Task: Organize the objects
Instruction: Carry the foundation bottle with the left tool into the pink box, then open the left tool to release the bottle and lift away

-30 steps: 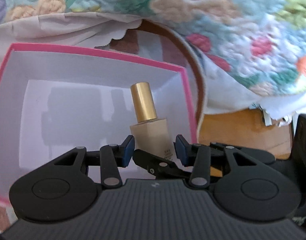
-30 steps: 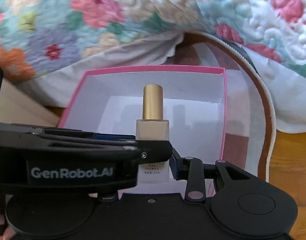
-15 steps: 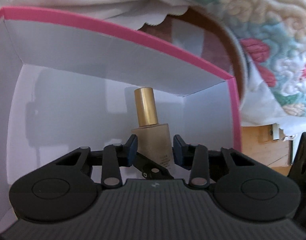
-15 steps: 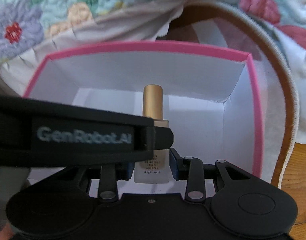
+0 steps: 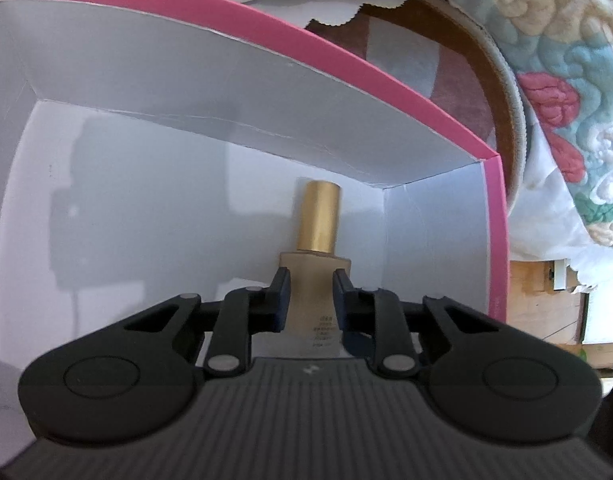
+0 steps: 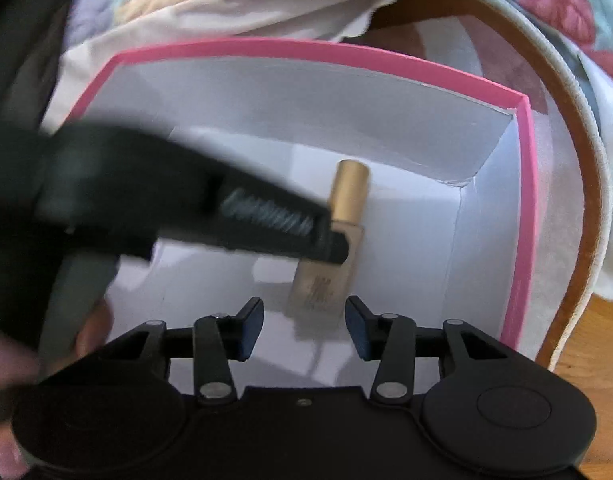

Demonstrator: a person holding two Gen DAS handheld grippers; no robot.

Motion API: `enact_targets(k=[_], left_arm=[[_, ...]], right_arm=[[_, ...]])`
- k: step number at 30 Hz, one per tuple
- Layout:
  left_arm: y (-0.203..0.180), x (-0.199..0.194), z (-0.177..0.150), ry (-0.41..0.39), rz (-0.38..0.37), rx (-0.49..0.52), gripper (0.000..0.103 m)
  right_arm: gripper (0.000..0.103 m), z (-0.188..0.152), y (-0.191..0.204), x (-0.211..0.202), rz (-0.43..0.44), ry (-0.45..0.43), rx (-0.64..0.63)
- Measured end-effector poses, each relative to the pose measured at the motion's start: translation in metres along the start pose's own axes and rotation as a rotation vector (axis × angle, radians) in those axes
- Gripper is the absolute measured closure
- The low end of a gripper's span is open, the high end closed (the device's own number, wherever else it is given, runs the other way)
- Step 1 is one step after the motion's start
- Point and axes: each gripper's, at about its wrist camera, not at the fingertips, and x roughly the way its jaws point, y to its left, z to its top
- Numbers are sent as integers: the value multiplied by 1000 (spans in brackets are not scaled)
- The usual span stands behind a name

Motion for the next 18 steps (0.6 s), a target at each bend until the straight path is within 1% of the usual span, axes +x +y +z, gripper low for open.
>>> enact_targets(k=[1,2,3,5,6,8,11,14,16,18], left_arm=[[-1,2,1,-1,-5,-13,82],[-3,3,2,-3,-12,-12,82],[-3,5,3,-7,-25,-20,82],[-2,7,5,-1,-43,-51,82],[-2,8,7,4,-58,-57,82],[-1,8,9,-1,-68,-55,82],[-2,8,9,-11,-79,-38,82],[-3,9,11,0,-126,-44,82],[-7,9,10,7,-142,-39,82],[-9,10,9,6,-142,-32,82]], right_arm=[[67,-2,3,1,-26,-1,-27],[69,-5,5,1,-48,-9,-49],[74,-8,4,1,-61,-21,-39],[81,-10,0,-1,-75,-51,-25],[84,-11,0,-2,-97,-68,-26],[86,-13,1,-3,-144,-95,-37],[89,-14,-1,-5,-159,-126,-23],[94,-14,-3,-10,-177,-167,1],[96,-13,-2,-18,-249,-215,7],[96,-14,-5,-28,-254,-249,16]])
